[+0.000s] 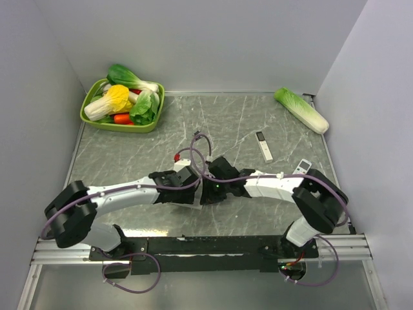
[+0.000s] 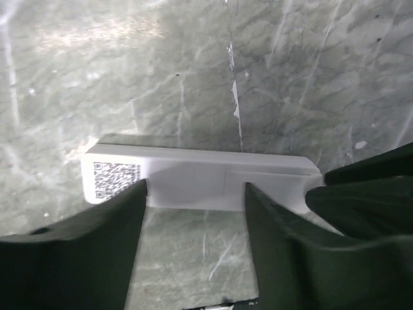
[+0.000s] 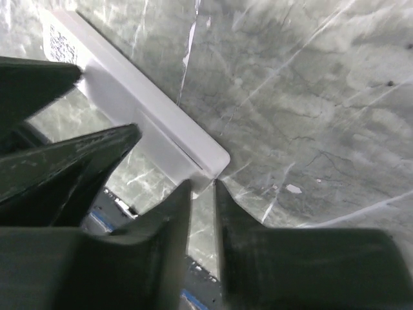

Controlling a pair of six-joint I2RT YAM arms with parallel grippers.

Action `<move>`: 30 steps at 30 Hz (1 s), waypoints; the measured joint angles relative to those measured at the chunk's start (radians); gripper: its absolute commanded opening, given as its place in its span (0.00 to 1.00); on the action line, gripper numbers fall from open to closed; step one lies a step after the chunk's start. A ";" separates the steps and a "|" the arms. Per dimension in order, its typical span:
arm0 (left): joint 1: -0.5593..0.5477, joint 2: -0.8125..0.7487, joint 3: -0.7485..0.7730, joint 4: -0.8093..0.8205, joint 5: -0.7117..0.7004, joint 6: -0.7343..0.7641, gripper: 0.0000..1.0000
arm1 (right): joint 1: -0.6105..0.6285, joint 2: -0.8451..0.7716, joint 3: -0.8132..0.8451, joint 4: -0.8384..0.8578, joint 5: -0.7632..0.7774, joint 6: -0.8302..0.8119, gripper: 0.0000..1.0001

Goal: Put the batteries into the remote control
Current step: Load the battery cover into the remote control, then reset both arms

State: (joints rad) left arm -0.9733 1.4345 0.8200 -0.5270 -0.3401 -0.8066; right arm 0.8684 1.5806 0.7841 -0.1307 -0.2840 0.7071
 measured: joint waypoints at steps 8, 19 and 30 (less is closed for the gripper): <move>0.144 -0.317 -0.050 0.023 0.006 -0.007 0.99 | -0.028 -0.315 0.000 -0.119 0.238 -0.146 0.86; 0.401 -0.783 -0.025 -0.027 -0.108 0.006 0.99 | -0.241 -0.860 -0.008 -0.364 0.686 -0.294 1.00; 0.403 -1.239 -0.030 0.034 -0.328 0.147 1.00 | -0.246 -1.234 -0.080 -0.403 1.001 -0.374 1.00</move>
State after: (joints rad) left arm -0.5705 0.1951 0.7902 -0.4931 -0.6685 -0.6594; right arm 0.6228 0.3462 0.7044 -0.5335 0.7170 0.3332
